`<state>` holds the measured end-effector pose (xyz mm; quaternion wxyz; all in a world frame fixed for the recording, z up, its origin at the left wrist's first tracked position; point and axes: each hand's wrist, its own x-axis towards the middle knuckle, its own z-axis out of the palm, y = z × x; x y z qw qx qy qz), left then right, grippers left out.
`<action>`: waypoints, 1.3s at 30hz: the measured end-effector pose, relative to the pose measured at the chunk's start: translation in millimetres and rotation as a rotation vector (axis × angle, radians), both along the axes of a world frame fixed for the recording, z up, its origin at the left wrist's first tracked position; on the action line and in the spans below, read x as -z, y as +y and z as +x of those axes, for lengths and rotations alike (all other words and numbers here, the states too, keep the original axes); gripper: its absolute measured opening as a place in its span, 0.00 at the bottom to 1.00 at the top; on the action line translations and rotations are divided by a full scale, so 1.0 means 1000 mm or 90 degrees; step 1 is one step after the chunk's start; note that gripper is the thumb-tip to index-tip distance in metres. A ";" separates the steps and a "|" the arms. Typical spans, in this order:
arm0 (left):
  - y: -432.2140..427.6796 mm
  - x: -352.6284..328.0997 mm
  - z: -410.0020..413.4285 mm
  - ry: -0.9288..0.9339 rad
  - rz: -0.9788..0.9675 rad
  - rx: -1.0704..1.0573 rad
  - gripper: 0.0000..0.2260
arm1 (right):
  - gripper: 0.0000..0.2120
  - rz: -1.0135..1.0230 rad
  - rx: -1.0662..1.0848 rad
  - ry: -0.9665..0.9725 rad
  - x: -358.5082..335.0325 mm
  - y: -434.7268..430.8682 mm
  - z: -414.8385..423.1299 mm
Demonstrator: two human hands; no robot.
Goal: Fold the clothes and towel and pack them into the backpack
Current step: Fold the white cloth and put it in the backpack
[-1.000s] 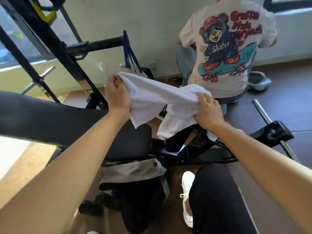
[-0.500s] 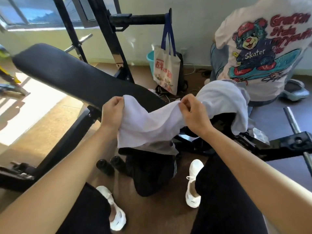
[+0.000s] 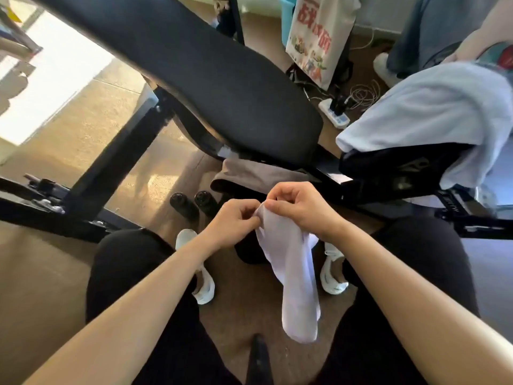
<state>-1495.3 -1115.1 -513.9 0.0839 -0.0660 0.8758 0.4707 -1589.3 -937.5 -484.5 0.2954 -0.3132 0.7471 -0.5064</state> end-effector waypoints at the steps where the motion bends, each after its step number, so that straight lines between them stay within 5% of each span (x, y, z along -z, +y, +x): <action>1: -0.003 0.010 -0.003 -0.017 -0.012 0.005 0.07 | 0.04 -0.003 0.010 -0.034 0.008 -0.003 -0.004; 4: -0.010 0.029 -0.017 -0.011 -0.095 0.015 0.14 | 0.06 0.008 0.009 -0.100 0.022 -0.017 -0.023; 9: -0.040 0.038 -0.030 -0.091 -0.162 -0.040 0.10 | 0.08 0.055 0.036 -0.182 0.032 -0.023 -0.056; 17: -0.061 0.041 -0.004 -0.084 -0.242 -0.257 0.14 | 0.10 0.298 -0.085 0.086 0.054 0.002 -0.060; 22: -0.068 0.053 0.026 -0.110 -0.251 -0.385 0.13 | 0.12 0.426 -0.102 0.107 0.079 0.033 -0.064; 33: -0.068 0.048 0.052 -0.159 -0.186 -0.554 0.11 | 0.20 0.421 0.329 0.107 0.069 0.084 -0.068; 39: -0.066 0.031 0.065 -0.126 0.035 -0.790 0.10 | 0.19 0.338 0.515 0.039 0.053 0.099 -0.052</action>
